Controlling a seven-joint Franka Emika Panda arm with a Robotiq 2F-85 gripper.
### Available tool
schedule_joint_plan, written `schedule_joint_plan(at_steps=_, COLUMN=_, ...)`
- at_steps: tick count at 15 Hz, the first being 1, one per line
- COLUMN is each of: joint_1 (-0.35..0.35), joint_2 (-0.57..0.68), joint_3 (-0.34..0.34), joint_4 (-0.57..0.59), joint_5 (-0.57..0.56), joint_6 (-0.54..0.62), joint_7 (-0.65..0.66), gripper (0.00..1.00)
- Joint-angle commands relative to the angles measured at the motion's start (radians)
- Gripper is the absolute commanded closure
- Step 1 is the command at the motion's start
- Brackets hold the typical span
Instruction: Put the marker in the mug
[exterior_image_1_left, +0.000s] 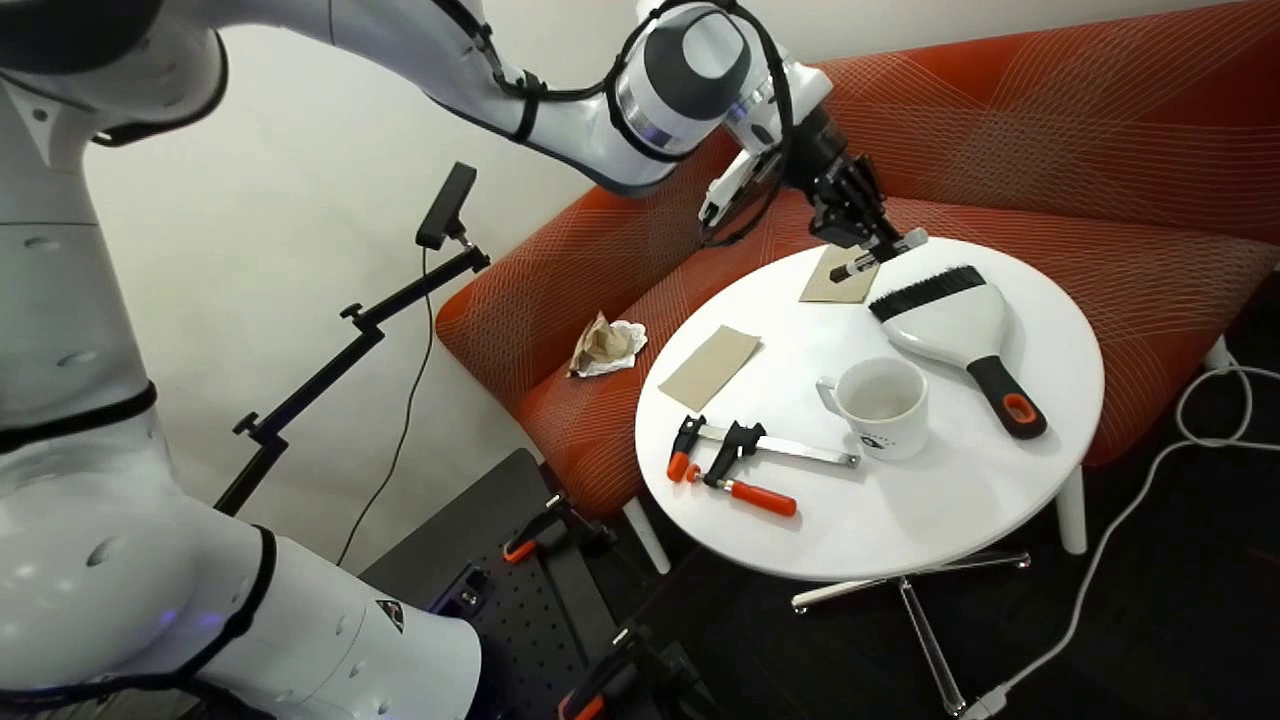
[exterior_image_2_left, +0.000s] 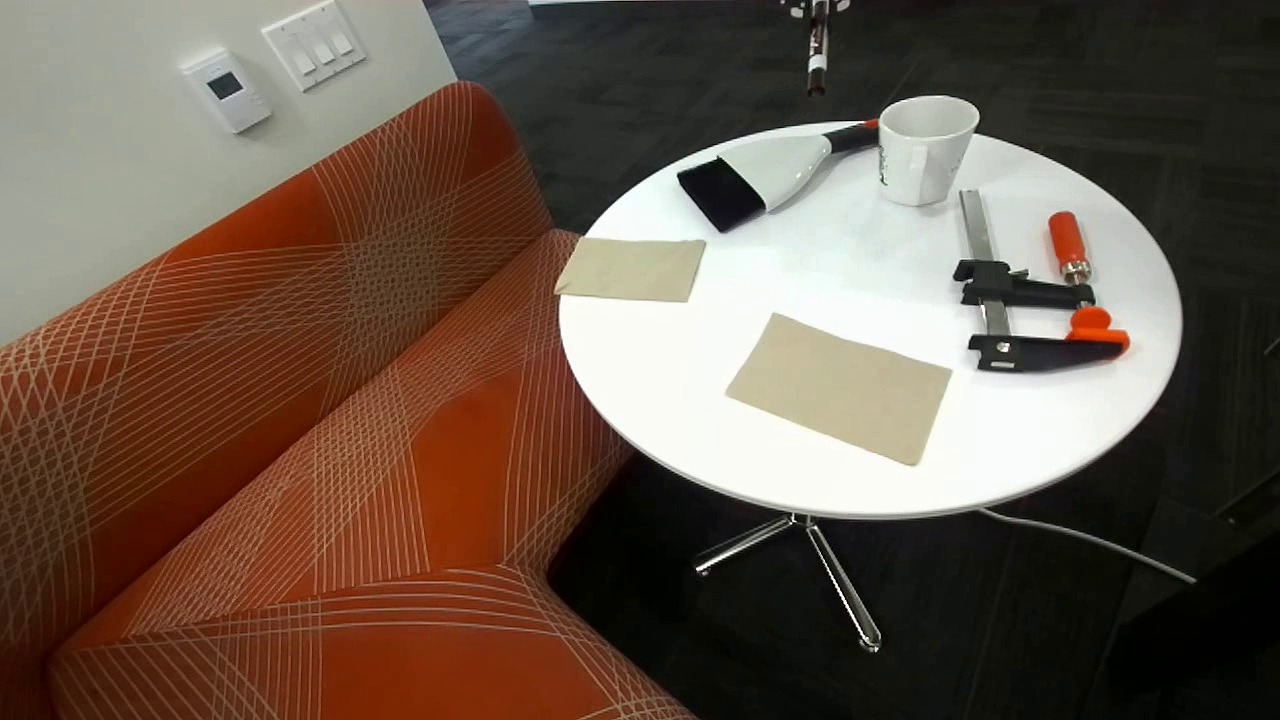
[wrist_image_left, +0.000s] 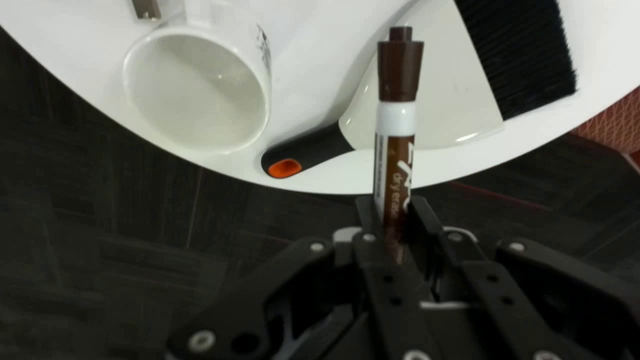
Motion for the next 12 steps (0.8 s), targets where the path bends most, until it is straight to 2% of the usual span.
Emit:
schedule_joint_plan(at_steps=1, joint_1=0.029, joint_2=-0.051, joint_3=-0.058, joint_4=-0.07, joint_5=-0.188, joint_6=0.041, joint_7=0.177, gripper=0.95)
schedule_joint_plan(at_steps=4, joint_1=0.026, joint_2=-0.045, joint_3=-0.08, joint_4=-0.073, joint_5=-0.379, joint_6=0.029, joint_7=0.359, gripper=0.95)
schedule_joint_plan(at_steps=6, joint_1=0.009, joint_2=-0.044, joint_3=-0.067, joint_4=-0.074, joint_5=-0.506, joint_6=0.007, joint_7=0.492, gripper=0.95)
schedule_joint_plan(at_steps=9, joint_1=-0.027, joint_2=-0.049, joint_3=-0.021, joint_4=-0.085, joint_5=-0.659, joint_6=-0.046, joint_7=0.674, gripper=0.95)
schedule_joint_plan(at_steps=12, joint_1=-0.079, joint_2=-0.059, joint_3=0.05, joint_4=-0.107, joint_5=-0.762, joint_6=-0.124, joint_7=0.808, gripper=0.95)
